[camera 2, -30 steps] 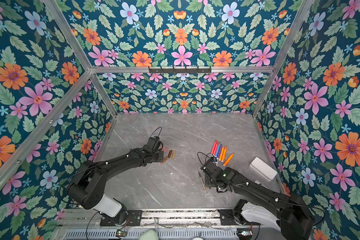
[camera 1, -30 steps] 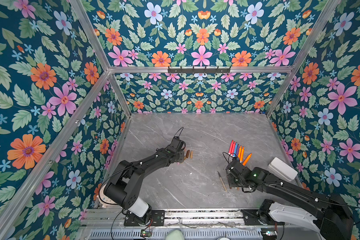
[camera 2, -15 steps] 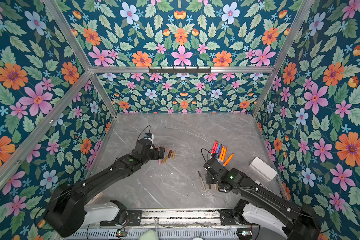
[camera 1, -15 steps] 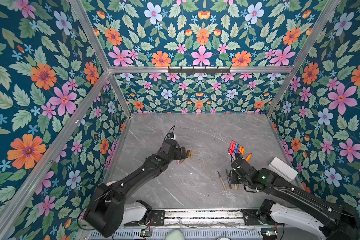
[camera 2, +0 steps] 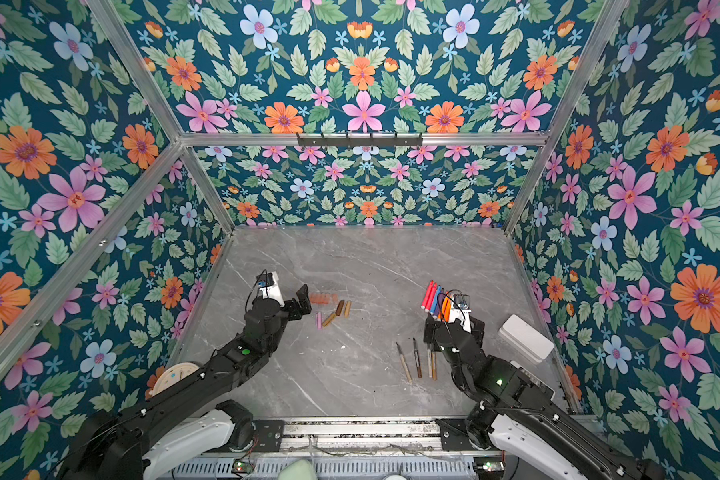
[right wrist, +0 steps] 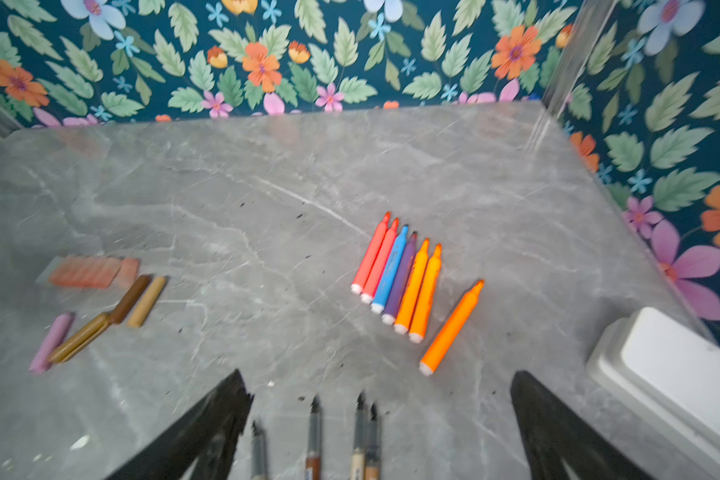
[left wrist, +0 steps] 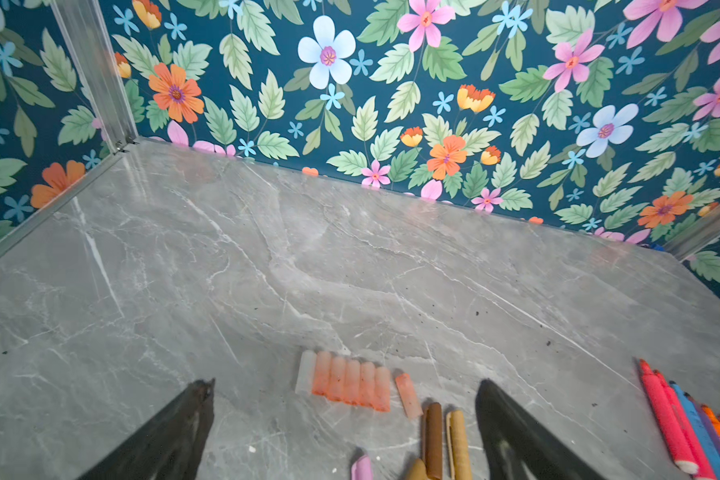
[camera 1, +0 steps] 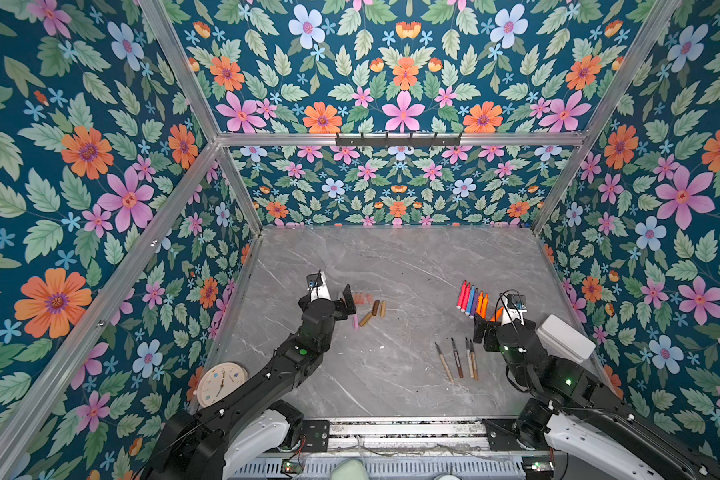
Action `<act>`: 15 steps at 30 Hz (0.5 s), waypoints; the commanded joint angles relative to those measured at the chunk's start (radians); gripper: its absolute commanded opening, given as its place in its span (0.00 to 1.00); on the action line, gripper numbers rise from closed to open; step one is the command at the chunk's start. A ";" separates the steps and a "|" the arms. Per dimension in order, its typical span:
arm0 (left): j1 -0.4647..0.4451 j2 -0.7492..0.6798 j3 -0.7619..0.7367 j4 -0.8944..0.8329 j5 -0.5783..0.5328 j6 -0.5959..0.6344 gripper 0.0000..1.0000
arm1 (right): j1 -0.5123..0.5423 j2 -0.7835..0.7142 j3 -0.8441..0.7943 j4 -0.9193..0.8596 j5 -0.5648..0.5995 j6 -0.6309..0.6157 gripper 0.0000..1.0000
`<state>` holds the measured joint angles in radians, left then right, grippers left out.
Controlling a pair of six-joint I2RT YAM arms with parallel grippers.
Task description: Open the pen caps
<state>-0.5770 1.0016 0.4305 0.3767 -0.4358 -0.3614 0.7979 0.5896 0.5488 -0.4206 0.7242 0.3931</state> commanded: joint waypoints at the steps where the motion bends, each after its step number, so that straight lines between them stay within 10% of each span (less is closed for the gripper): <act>1: 0.000 -0.013 -0.076 0.246 -0.109 0.051 1.00 | 0.001 -0.052 -0.119 0.376 0.151 -0.301 0.99; 6: 0.000 -0.045 -0.279 0.640 -0.150 0.124 0.99 | -0.054 -0.088 -0.275 0.766 0.143 -0.533 0.99; 15: 0.000 0.161 -0.315 0.941 -0.287 0.318 1.00 | -0.560 0.021 -0.364 0.724 -0.007 -0.047 0.99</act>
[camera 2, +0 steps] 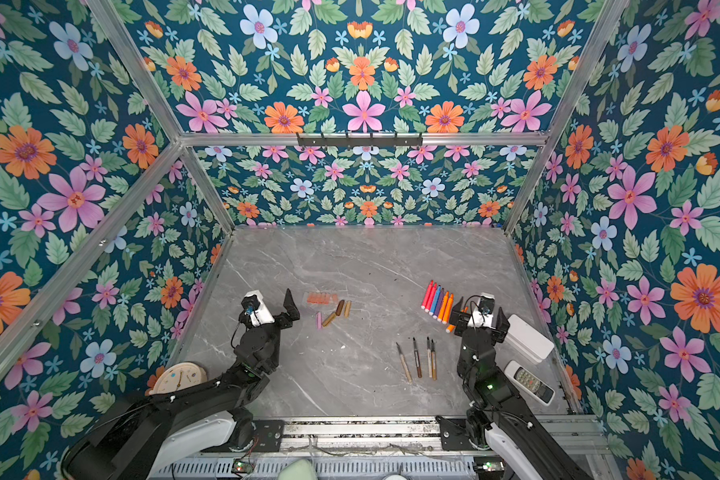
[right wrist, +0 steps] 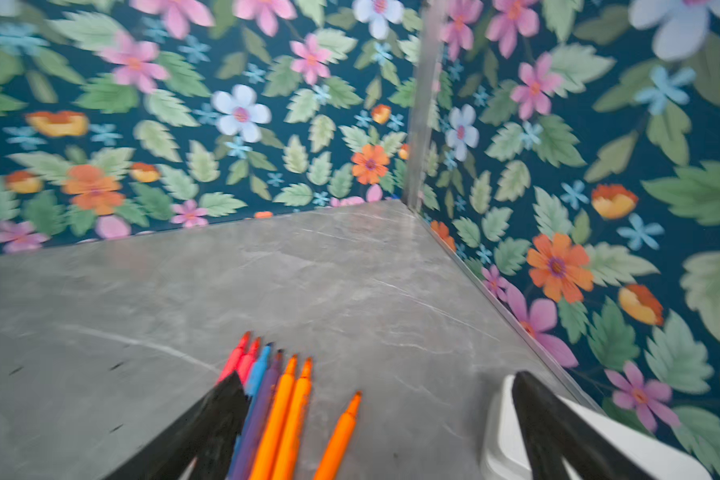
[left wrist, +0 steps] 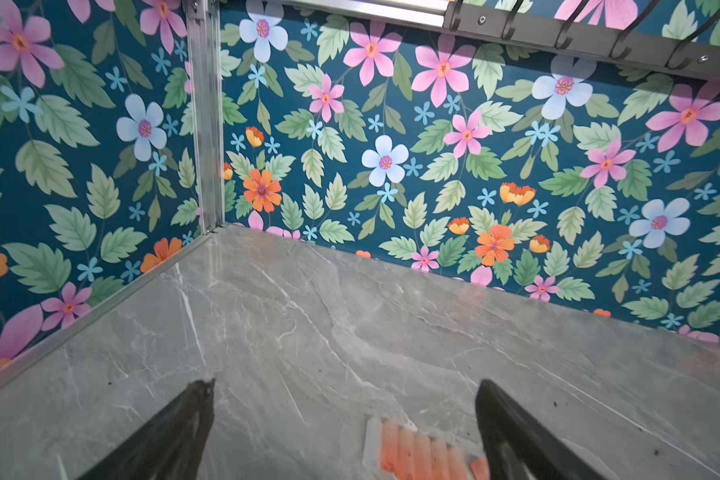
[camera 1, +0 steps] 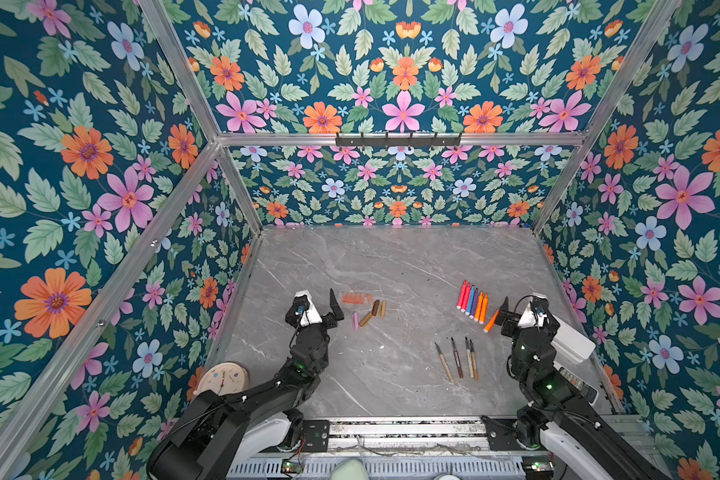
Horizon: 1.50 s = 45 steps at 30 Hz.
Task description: Open the pen caps
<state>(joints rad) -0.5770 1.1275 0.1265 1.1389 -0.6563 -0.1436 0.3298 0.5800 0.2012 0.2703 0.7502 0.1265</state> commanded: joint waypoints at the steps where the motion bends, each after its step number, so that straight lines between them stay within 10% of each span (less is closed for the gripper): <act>1: 0.000 0.062 -0.027 0.245 -0.082 0.136 1.00 | -0.146 0.052 -0.013 -0.012 0.005 0.320 0.99; 11: 0.006 0.275 -0.028 0.526 -0.158 0.448 1.00 | -0.199 0.515 -0.021 0.489 -0.143 0.067 0.99; 24: 0.116 0.393 -0.036 0.537 -0.180 0.441 1.00 | -0.237 0.957 -0.075 1.130 -0.486 -0.149 0.99; 27: 0.155 0.423 -0.036 0.539 -0.168 0.388 1.00 | -0.239 0.856 -0.007 0.840 -0.504 -0.119 0.99; 38: 0.260 0.521 0.029 0.529 -0.075 0.334 1.00 | -0.293 0.855 0.073 0.685 -0.636 -0.110 0.99; 45: 0.332 0.493 -0.016 0.525 0.139 0.286 1.00 | -0.293 0.850 -0.054 0.934 -0.580 -0.093 0.99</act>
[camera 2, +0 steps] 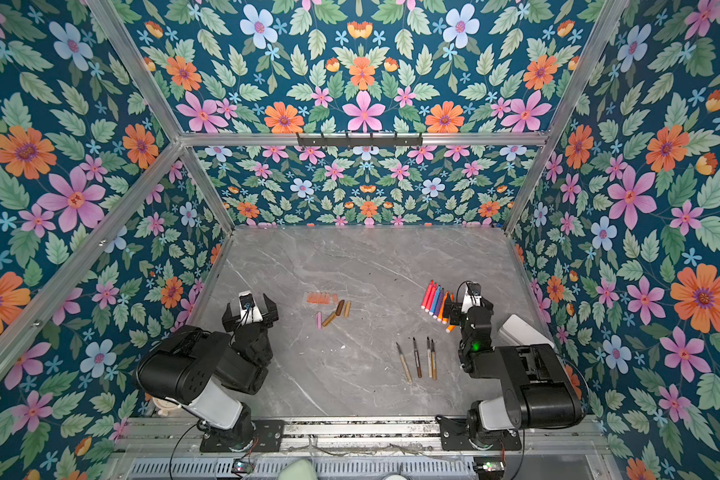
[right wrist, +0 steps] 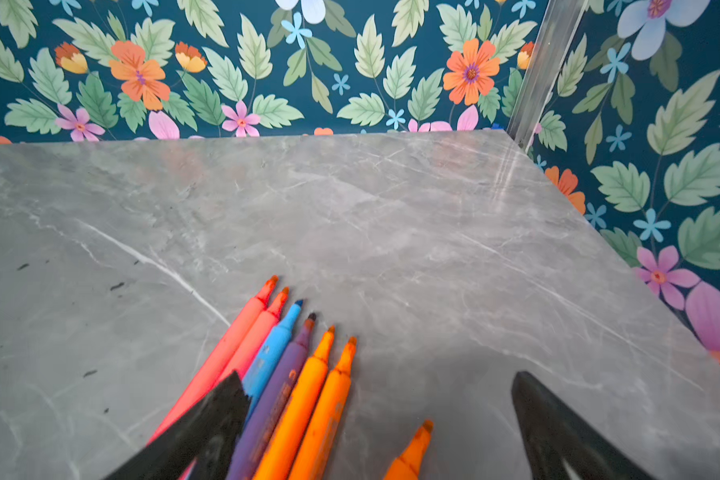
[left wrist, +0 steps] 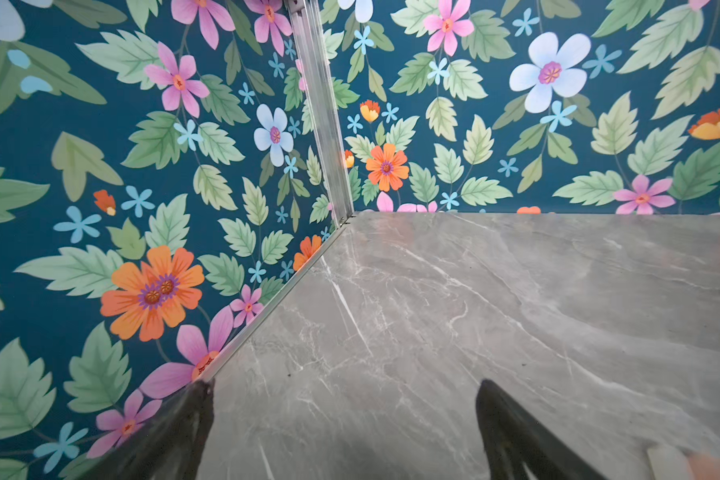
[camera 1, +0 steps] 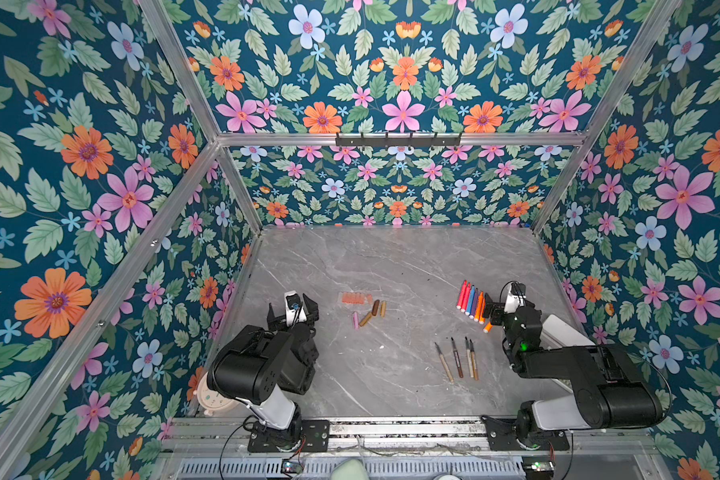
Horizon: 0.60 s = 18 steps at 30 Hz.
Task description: Open the pen caps
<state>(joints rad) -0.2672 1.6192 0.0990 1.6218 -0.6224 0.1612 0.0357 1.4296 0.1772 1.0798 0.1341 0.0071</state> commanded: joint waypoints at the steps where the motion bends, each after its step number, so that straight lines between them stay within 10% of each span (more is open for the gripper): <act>1: 0.049 -0.008 0.015 0.011 0.156 -0.043 1.00 | 0.000 0.006 -0.032 0.134 0.057 0.036 0.99; 6: 0.204 -0.025 0.175 -0.392 0.361 -0.184 1.00 | -0.001 0.013 0.124 -0.171 0.107 0.065 0.99; 15: 0.215 -0.002 0.168 -0.321 0.377 -0.170 1.00 | -0.049 0.007 0.126 -0.184 -0.107 0.035 0.99; 18: 0.218 -0.019 0.126 -0.281 0.622 -0.098 1.00 | -0.049 0.003 0.078 -0.094 -0.251 -0.029 0.99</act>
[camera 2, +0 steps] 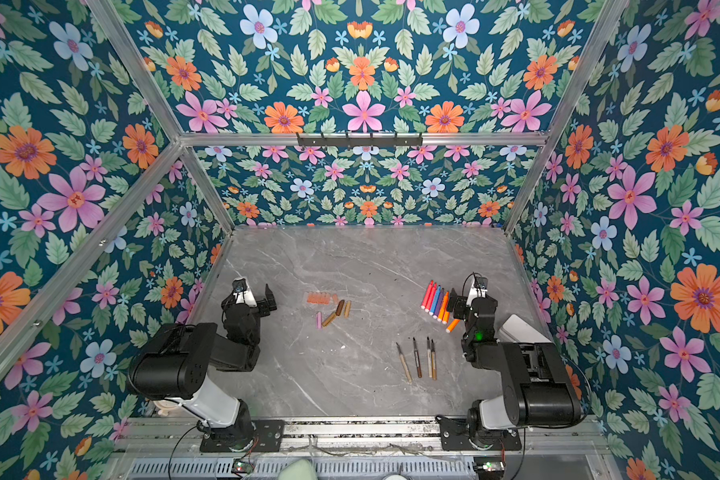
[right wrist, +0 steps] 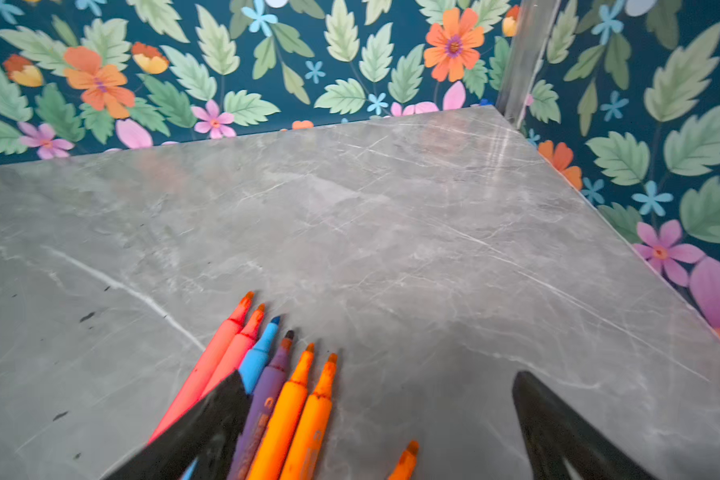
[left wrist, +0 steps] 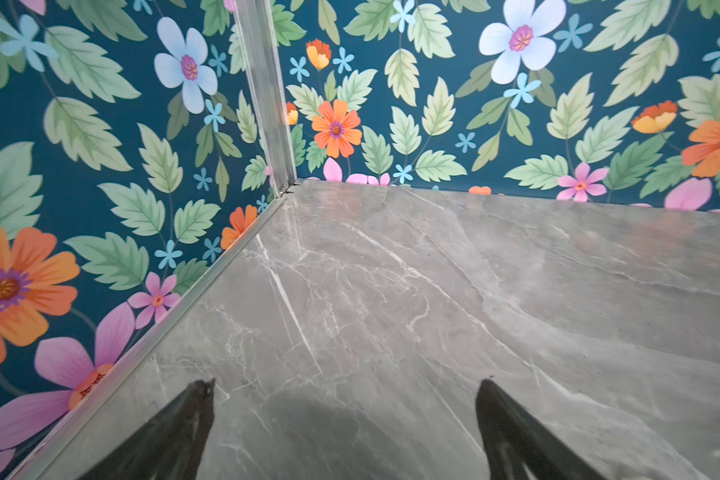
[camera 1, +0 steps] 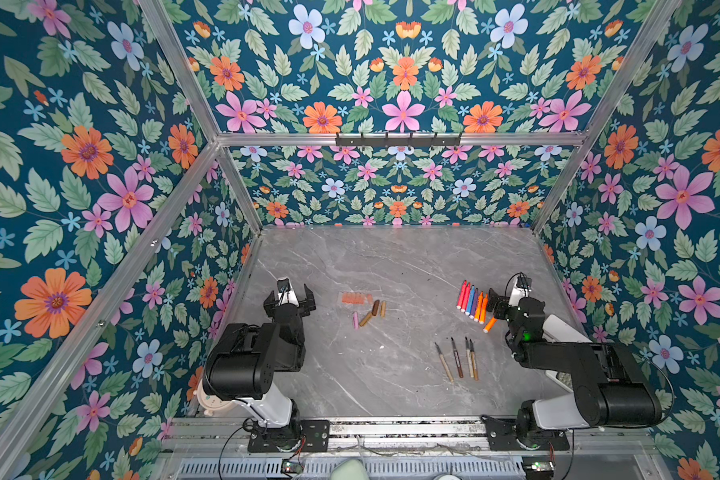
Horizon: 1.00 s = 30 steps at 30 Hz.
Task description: Open the pen caps
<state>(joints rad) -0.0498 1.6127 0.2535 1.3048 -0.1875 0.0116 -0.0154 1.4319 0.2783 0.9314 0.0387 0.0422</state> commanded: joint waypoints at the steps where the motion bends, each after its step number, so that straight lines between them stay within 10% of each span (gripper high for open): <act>1: 0.001 -0.008 -0.048 0.081 0.192 0.055 1.00 | 0.003 -0.003 -0.016 0.034 -0.156 -0.062 0.99; 30: 0.054 0.000 0.035 -0.057 0.175 -0.012 1.00 | -0.060 0.005 0.042 -0.067 -0.152 0.018 0.99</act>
<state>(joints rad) 0.0044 1.6131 0.2867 1.2392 -0.0189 0.0036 -0.0750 1.4372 0.3187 0.8593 -0.1116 0.0547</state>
